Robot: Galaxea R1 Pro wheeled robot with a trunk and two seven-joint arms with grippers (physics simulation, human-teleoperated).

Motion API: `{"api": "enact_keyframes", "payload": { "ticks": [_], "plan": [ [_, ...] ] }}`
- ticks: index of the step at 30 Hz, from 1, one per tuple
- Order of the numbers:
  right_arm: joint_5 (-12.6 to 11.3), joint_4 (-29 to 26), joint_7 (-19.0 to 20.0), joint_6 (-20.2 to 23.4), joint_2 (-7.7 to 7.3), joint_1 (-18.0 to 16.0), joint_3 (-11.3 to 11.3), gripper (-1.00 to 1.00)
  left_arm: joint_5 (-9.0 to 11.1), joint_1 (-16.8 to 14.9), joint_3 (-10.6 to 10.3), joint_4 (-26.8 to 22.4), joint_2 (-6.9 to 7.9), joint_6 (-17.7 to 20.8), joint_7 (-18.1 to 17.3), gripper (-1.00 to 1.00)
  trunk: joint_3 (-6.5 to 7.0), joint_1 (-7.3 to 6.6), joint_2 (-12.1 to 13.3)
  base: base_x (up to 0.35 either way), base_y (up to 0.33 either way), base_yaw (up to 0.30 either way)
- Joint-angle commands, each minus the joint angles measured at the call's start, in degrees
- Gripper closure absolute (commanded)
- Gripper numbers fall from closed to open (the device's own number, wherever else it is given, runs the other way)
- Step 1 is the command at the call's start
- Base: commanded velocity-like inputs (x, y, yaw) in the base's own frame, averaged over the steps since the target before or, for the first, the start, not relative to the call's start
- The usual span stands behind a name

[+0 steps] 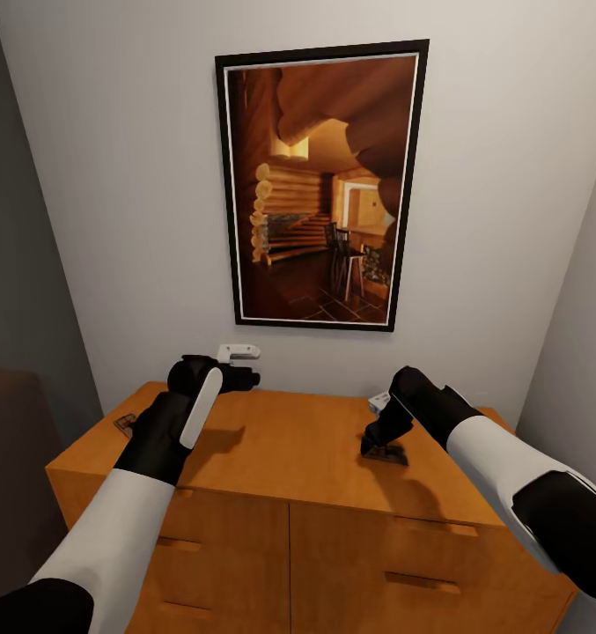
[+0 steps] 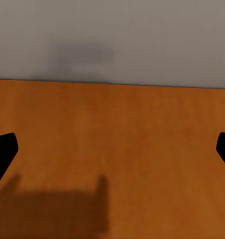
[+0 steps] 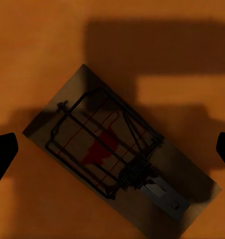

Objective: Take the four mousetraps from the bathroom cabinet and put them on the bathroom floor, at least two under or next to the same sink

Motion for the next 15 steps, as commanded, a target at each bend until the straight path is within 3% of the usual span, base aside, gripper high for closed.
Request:
{"api": "enact_keyframes", "payload": {
  "ticks": [1, 9, 15],
  "plan": [
    [0.6, -0.11, 0.58, 0.06, -0.05, -0.05, 0.24, -1.0, 0.6, -0.05, -0.05, -0.03, 0.0, 0.17, 0.59, -1.0, -0.08, 0.0, -0.05, 0.0, 0.0, 0.0],
    [0.6, -0.09, 0.53, 0.06, -0.05, -0.05, 0.25, -1.0, 0.6, -0.05, -0.05, 0.05, -0.02, 0.19, 0.59, -1.0, -1.33, 1.54, -2.85, 0.0, 0.0, 0.0],
    [0.6, -0.09, 0.52, 0.06, -0.05, -0.05, 0.25, -1.0, 0.6, -0.05, -0.05, -0.01, -0.06, 0.19, 0.59, -1.0, -1.33, 1.54, -2.85, 0.0, 0.0, 0.0]
  ]
}}
